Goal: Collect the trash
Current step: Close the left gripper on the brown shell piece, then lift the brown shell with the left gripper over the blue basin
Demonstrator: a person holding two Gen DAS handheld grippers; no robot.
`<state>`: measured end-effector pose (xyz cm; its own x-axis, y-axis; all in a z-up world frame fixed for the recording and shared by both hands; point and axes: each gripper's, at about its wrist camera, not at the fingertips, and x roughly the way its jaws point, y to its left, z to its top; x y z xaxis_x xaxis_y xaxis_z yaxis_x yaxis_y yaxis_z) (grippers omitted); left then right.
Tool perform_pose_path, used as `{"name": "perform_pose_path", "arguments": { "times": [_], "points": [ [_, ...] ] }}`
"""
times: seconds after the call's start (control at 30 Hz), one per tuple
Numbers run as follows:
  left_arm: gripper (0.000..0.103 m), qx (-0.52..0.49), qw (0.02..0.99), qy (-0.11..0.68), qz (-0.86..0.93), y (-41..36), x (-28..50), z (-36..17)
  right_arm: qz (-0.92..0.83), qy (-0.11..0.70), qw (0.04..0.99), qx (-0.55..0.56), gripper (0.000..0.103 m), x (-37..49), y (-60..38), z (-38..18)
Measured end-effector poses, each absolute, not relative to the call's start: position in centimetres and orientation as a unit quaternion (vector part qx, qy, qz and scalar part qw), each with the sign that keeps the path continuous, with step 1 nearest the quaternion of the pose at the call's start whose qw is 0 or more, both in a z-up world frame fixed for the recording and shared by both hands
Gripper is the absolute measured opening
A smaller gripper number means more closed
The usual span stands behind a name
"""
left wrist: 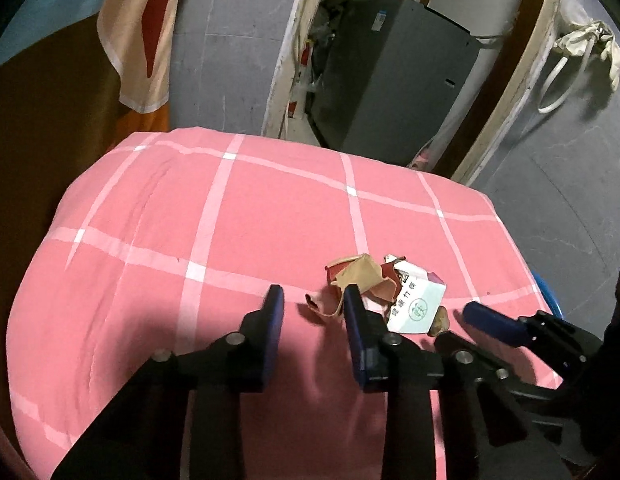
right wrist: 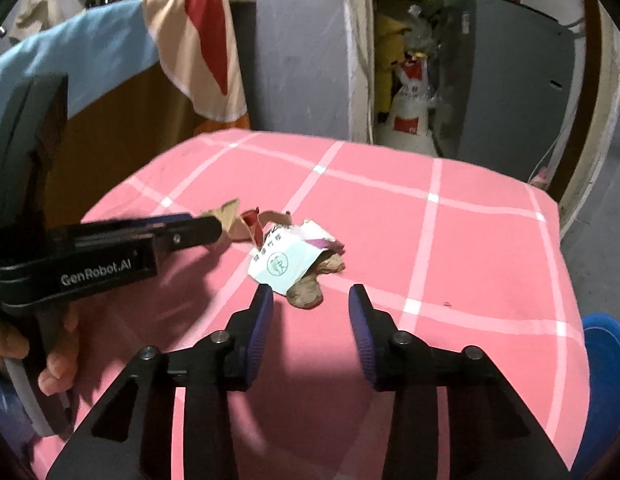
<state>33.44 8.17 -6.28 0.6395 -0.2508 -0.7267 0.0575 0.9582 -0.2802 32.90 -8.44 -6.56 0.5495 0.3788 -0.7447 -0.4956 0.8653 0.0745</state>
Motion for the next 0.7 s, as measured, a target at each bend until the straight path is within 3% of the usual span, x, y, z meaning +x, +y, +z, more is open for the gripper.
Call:
{"name": "perform_pose_path", "arguments": {
  "times": [0.07, 0.23, 0.7],
  "points": [
    [0.017, -0.117, 0.896, 0.42, -0.091, 8.1, 33.6, -6.4, 0.253, 0.409, 0.873, -0.08, 0.034, 33.2, -8.0, -6.7],
    [0.009, -0.112, 0.894, 0.423, -0.099, 7.8, 33.6, -6.4, 0.257, 0.415, 0.868, -0.093, 0.018, 33.6, -7.4, -7.0],
    [0.005, -0.146, 0.903, 0.393, -0.098, 6.9, 30.3, -4.6, 0.267, 0.396, 0.877, -0.049, 0.018, 30.6, -10.3, -5.5]
  ]
}}
